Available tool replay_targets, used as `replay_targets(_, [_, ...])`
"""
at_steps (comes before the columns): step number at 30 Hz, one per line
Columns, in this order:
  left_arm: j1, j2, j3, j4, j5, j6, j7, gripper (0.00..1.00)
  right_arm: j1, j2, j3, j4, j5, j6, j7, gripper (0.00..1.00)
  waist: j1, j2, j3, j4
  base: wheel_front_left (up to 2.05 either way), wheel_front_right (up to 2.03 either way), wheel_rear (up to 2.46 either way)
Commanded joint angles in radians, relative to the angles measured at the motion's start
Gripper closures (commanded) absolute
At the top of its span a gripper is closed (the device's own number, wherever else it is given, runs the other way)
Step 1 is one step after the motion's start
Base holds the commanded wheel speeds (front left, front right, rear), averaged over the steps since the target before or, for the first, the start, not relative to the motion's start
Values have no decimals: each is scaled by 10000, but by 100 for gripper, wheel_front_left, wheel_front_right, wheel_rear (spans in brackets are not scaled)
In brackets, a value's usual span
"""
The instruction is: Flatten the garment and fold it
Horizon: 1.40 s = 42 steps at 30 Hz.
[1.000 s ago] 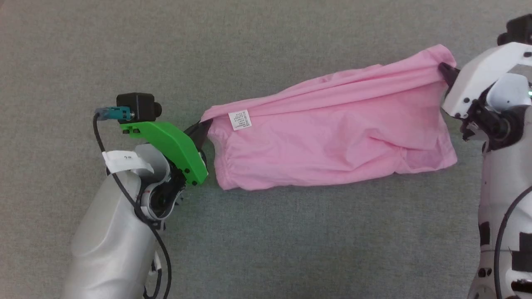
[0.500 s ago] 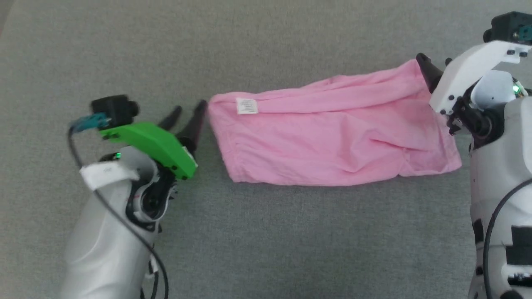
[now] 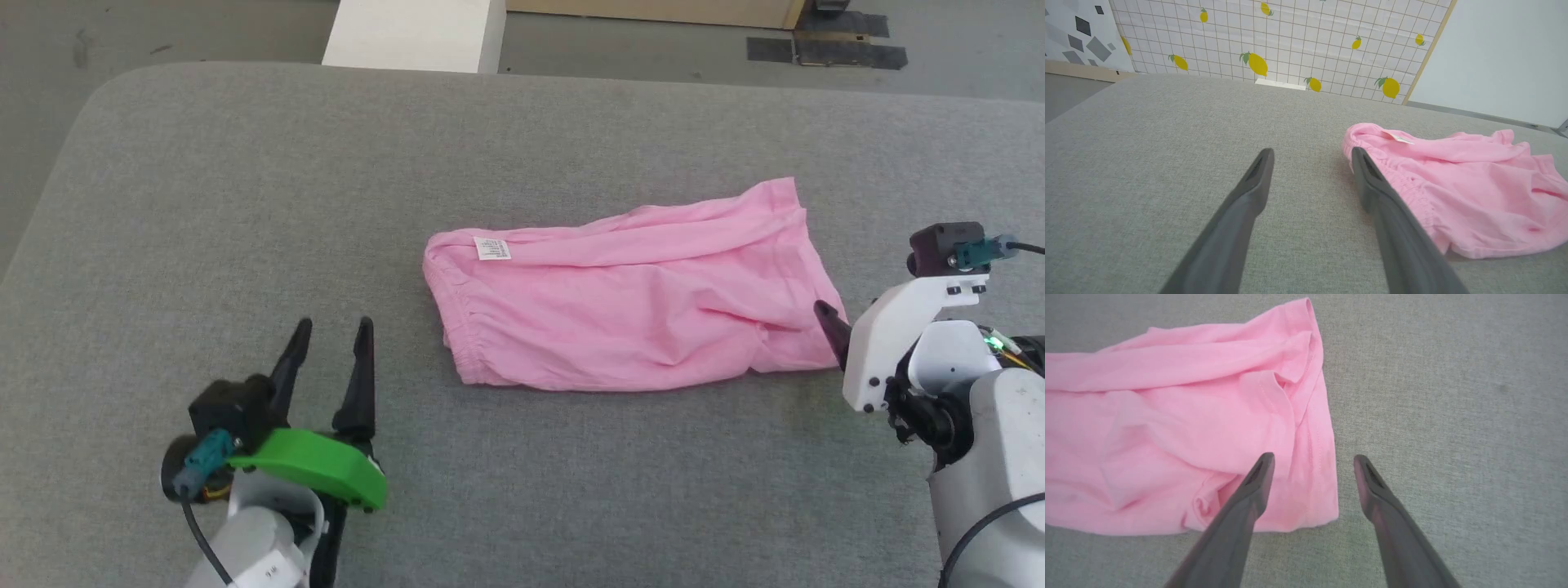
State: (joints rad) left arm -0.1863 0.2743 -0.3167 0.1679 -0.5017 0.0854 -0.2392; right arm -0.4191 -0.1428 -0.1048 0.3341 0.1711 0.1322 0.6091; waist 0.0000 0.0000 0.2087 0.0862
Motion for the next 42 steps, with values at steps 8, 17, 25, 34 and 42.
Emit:
replay_targets(8, [230,-328,-80,-201,156,76,-148,0,-605,245,-146,632,-1266,-15,495,0,0,0,540,415,0,0,0])
replay_targets(17, [-175,-458,-231,-265,-63,-1,339,0,-959,342,-301,2005,-1739,-15,1266,100,0,0,678,603,0,0,0])
replay_targets(25, [-701,-761,-732,-215,-844,224,3107,0,-834,202,-187,1493,-1106,-15,1062,100,0,0,249,100,0,0,0])
replay_targets(34, [-1621,-712,-1191,567,-1079,446,5313,0,-618,210,354,945,-654,-15,1204,100,0,0,213,-454,0,0,0])
replay_targets(42, [-2330,-712,-1424,2038,-1126,201,5874,100,-463,253,636,780,-433,-15,1217,100,0,0,298,-643,0,0,0])
